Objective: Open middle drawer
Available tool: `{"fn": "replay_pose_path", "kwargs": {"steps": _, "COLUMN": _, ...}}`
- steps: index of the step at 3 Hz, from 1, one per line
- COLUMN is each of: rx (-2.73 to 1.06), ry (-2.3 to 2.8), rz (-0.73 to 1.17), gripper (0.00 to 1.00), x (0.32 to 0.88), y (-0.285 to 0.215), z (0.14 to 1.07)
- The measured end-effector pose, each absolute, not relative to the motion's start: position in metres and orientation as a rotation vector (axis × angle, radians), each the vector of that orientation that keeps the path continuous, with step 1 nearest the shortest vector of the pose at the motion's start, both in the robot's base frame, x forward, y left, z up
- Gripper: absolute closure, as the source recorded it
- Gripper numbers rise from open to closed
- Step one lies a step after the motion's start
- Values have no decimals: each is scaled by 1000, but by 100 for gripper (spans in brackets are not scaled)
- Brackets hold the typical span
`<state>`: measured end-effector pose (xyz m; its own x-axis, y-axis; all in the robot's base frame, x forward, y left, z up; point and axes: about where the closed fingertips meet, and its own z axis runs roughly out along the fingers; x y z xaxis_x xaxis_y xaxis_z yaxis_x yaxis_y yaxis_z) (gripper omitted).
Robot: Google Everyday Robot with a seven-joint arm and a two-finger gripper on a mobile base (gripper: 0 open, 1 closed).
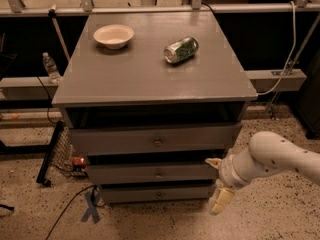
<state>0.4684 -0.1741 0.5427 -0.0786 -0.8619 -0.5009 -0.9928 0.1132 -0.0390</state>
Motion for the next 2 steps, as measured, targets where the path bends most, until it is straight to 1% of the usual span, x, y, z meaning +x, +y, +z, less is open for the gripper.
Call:
{"fn": "replay_pose_path", "kwargs": {"steps": 1, "rx": -1812, "ry": 1936, "rz": 467, "gripper": 0, "x": 482, "y": -155, "z": 523}}
{"fn": "replay_pose_path", "kwargs": {"steps": 2, "rx": -1812, "ry": 1936, "rz": 467, "gripper": 0, "x": 482, "y": -155, "z": 523}}
